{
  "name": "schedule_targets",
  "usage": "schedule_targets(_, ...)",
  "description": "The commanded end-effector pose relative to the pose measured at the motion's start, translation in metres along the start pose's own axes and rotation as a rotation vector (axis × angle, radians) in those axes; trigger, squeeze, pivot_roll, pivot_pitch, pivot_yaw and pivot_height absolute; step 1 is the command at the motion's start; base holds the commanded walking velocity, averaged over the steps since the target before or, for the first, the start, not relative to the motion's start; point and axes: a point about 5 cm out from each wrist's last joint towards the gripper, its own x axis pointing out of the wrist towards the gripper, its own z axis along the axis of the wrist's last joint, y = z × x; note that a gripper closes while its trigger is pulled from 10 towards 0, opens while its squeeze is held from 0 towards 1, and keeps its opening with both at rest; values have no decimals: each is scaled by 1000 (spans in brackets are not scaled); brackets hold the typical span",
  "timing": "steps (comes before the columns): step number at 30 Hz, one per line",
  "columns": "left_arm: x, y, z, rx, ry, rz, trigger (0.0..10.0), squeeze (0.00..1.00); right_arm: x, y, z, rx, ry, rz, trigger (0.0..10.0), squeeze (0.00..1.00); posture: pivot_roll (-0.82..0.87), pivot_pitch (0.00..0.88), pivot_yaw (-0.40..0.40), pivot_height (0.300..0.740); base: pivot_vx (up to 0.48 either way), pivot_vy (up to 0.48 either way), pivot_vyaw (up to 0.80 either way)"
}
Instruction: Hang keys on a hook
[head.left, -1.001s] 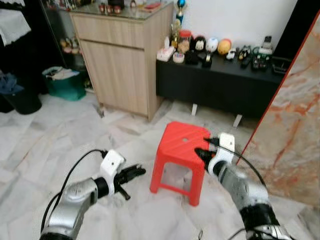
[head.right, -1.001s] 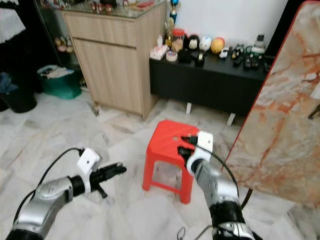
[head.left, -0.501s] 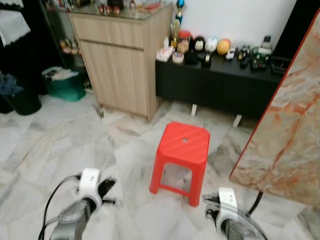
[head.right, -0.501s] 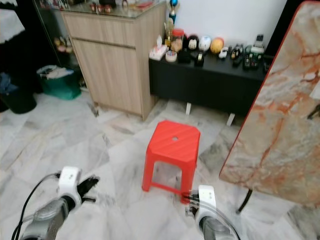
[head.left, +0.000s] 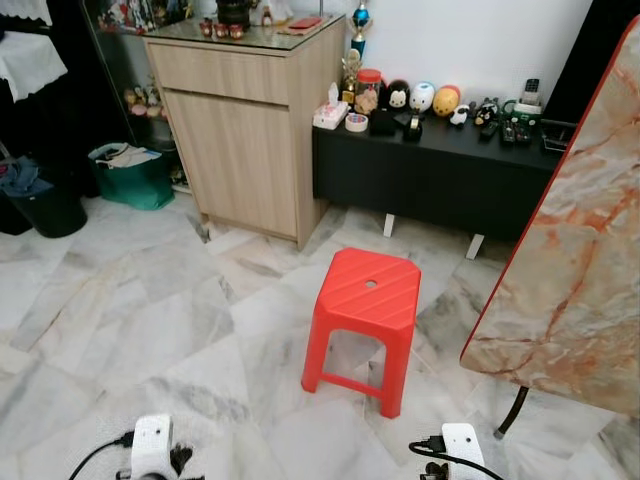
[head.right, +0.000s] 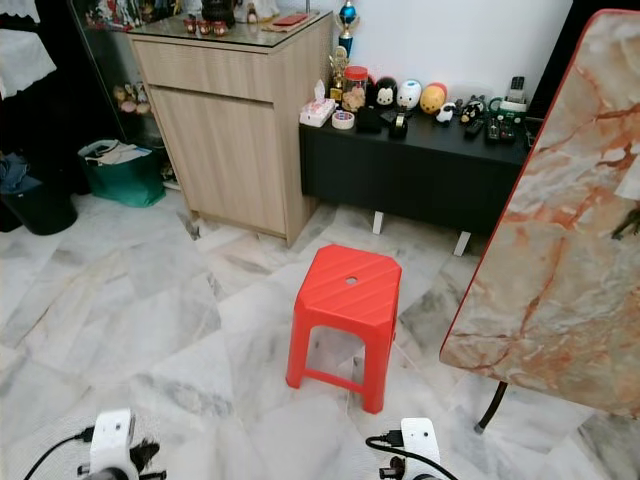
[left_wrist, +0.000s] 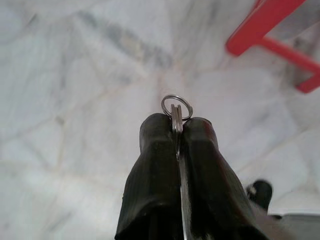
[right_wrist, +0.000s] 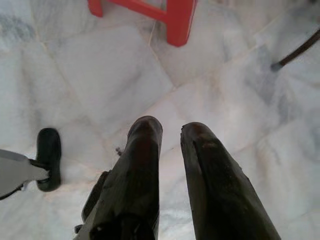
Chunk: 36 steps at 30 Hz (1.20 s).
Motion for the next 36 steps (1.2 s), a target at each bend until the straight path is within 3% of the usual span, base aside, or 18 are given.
schedule_targets(1,-2,2,-12,-19,39,24,10000,0,0,-1,3,-14,-13,-24,10000,0,-21,0,-11,736,0,0,0)
schedule_targets(12,-1,-9,-15,-46,29,20,10000,0,-1,-6,-9,45,40,-65,10000,0,-9,0,-27,736,0,-219,0)
schedule_targets(20,-1,-7,-16,-46,33,21,10000,0,-2,-10,-12,87,62,-94,10000,0,-23,0,-12,736,0,-289,-689)
schedule_targets(23,-1,-7,-17,-45,35,23,10000,0,-1,-6,-13,84,56,-86,10000,0,-24,0,-11,736,0,-370,0)
schedule_targets(25,-1,-7,-17,-44,34,24,10000,0,-1,-1,-14,30,65,-74,10000,0,-24,0,-12,736,0,-371,0)
schedule_targets(36,-1,-8,-19,-48,38,22,10000,0,-2,-8,-16,73,60,-79,10000,0,-22,0,-5,736,0,-370,0)
